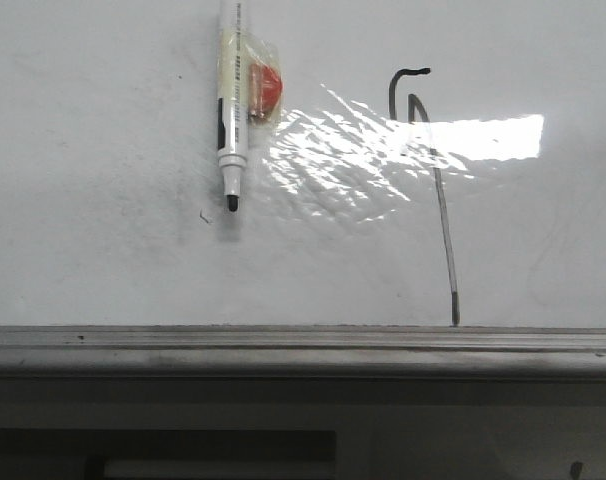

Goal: Write number 9 on whiteboard

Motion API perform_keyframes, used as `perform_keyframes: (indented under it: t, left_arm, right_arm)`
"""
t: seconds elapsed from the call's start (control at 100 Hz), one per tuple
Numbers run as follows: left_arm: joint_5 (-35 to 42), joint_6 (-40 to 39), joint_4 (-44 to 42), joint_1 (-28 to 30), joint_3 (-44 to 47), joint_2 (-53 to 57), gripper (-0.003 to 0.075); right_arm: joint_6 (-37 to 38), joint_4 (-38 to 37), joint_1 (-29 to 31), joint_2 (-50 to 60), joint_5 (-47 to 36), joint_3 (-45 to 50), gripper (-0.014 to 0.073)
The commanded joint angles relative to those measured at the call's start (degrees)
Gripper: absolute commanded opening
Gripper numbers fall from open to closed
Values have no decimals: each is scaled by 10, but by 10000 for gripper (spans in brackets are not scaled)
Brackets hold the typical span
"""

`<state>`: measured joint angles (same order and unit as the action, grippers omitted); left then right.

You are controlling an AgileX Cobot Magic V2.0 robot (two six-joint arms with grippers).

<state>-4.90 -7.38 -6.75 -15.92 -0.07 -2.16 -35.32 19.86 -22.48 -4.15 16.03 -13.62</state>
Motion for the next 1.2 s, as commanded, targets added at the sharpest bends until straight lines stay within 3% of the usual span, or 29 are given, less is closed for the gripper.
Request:
perform_keyframes:
  t: [0.0, 0.21, 1.19]
  left_arm:
    - [13, -6, -1, 2, 12, 7, -20]
    - [-59, -6, -1, 2, 12, 40, -20]
    - [-60, -6, -1, 5, 12, 40, -20]
  right_arm:
    - [0, 5, 4, -5, -47, -15, -61]
    - [0, 5, 4, -5, -47, -15, -61]
    - [0, 5, 4, -5, -41, -13, -61]
